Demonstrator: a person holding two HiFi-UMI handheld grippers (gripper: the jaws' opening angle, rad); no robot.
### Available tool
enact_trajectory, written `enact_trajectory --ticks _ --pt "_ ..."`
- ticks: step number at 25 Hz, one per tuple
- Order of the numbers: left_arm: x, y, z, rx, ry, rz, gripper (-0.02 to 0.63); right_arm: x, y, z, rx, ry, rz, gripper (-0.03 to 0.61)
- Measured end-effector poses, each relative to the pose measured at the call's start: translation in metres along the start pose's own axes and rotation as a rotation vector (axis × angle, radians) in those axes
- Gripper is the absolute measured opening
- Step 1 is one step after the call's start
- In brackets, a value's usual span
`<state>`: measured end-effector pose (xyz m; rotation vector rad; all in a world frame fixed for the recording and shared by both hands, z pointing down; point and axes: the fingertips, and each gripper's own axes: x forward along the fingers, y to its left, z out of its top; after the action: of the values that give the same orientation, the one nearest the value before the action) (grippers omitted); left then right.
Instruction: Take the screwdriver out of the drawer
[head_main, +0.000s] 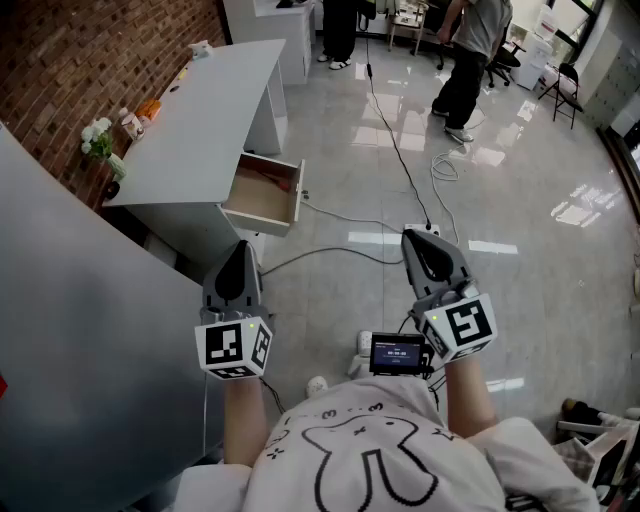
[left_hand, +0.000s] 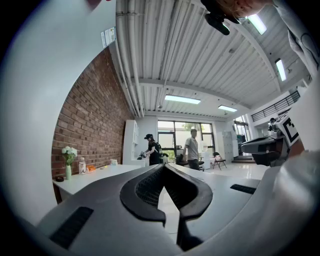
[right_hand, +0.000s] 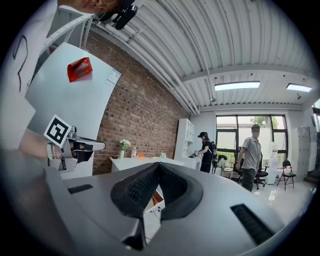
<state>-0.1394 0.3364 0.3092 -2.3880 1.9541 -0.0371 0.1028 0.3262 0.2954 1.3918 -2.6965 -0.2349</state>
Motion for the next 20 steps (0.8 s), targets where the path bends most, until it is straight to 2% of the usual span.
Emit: enact_trajectory --ticks 13,20 --pt "0.073 -0.037 -0.005 0.017 0.024 -0.012 0.012 0.025 -0.066 -0.024 0.009 0.002 0.027 0.02" --pt "0.12 -0.064 -0.009 0.011 0.027 0.03 0.012 0.045 -0.121 -0.042 0.029 0.012 0.057 0.02"
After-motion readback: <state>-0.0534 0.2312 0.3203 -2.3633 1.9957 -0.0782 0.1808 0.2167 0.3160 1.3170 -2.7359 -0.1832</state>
